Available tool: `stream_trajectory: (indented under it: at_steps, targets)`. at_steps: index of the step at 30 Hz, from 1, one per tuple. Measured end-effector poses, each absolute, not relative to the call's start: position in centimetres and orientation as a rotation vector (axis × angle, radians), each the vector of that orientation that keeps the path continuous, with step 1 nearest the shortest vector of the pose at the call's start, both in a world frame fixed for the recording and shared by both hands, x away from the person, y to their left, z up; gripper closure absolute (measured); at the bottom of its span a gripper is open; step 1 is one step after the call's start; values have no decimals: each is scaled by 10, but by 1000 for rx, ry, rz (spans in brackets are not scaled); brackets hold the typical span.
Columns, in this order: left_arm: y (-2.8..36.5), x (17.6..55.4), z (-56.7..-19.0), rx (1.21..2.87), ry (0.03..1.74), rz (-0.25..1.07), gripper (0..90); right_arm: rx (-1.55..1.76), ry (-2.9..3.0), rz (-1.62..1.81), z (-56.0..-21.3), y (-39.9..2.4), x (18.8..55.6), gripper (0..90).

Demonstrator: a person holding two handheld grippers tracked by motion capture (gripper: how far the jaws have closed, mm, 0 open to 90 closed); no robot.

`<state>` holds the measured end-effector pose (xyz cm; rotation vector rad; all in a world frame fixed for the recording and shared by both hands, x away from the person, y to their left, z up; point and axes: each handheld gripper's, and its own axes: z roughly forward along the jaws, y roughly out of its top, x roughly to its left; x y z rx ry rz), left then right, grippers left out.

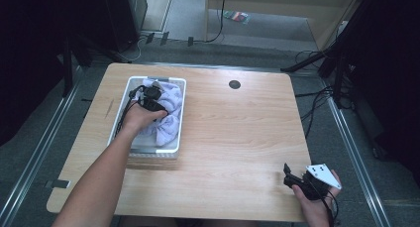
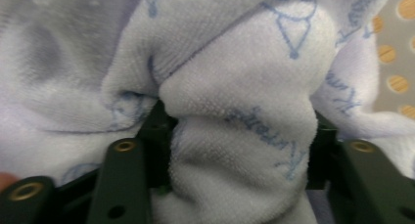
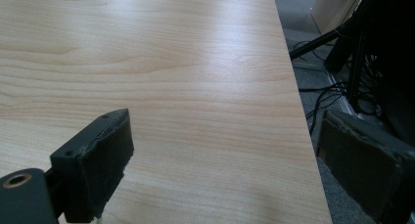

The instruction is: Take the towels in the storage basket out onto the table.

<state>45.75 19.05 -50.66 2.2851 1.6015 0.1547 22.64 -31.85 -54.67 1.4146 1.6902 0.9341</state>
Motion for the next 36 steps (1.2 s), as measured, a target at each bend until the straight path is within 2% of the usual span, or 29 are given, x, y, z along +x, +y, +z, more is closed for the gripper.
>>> stream_trajectory:
  at_steps: [5, 10, 16, 22, 36]
  targets:
    - [189, 457, -504, 2291, 1610, 162, 581, 1418, 1691, 937, -547, -319, 226, 71]
    - [188, 456, -501, 2288, 1616, 170, 610, 1418, 1692, 940, -547, -319, 226, 72]
    - [195, 453, -489, 2291, 1619, 143, 618, 1419, 1691, 943, -547, -319, 226, 72]
    - [206, 444, -457, 2271, 1594, 165, 617, 1420, 1691, 942, -547, -319, 227, 72]
    - [215, 432, -409, 2263, 1568, 198, 612, 1420, 1694, 942, -547, -320, 227, 72]
